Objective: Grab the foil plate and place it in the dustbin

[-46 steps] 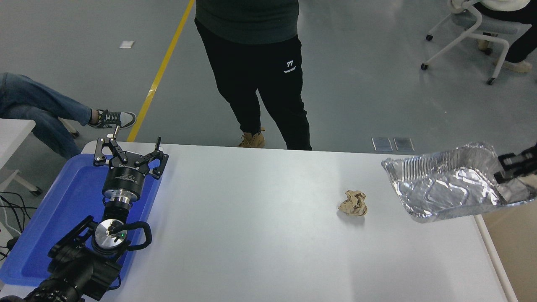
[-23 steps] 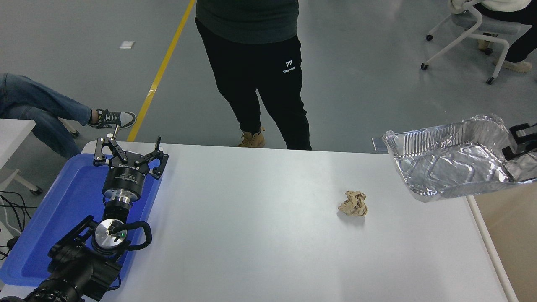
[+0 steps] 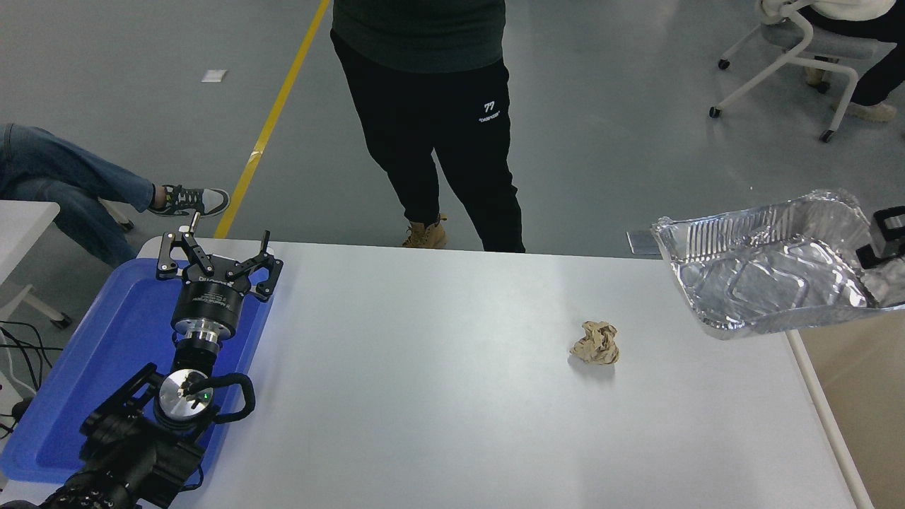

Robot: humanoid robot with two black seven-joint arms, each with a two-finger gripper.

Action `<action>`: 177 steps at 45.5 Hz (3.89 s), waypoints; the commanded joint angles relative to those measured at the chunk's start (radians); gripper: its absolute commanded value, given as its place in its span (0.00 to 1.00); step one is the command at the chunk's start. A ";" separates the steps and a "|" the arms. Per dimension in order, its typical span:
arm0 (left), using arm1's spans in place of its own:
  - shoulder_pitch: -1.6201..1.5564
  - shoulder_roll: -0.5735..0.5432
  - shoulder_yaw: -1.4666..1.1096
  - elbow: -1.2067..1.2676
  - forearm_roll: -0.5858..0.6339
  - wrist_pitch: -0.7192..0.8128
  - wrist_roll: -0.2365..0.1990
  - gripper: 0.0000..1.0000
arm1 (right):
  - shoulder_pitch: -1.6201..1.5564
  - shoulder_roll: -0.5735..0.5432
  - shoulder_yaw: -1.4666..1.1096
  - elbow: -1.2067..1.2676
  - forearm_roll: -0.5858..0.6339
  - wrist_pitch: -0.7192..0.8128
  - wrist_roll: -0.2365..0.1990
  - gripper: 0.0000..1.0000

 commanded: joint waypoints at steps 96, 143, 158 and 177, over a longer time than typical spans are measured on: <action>0.000 0.000 0.000 0.000 0.000 0.000 -0.001 1.00 | -1.652 0.164 0.713 -1.130 -0.173 -0.926 -0.177 0.02; -0.002 0.000 0.000 0.000 0.000 0.000 0.001 1.00 | -1.336 0.052 0.724 -0.785 -0.081 -0.736 -0.171 1.00; -0.002 -0.002 0.000 0.000 0.000 0.000 0.001 1.00 | -1.225 0.039 0.718 -0.653 -0.095 -0.613 -0.171 1.00; -0.002 -0.002 0.000 0.000 0.000 0.002 0.001 1.00 | -0.882 -0.070 0.528 -0.320 -0.127 -0.475 -0.175 1.00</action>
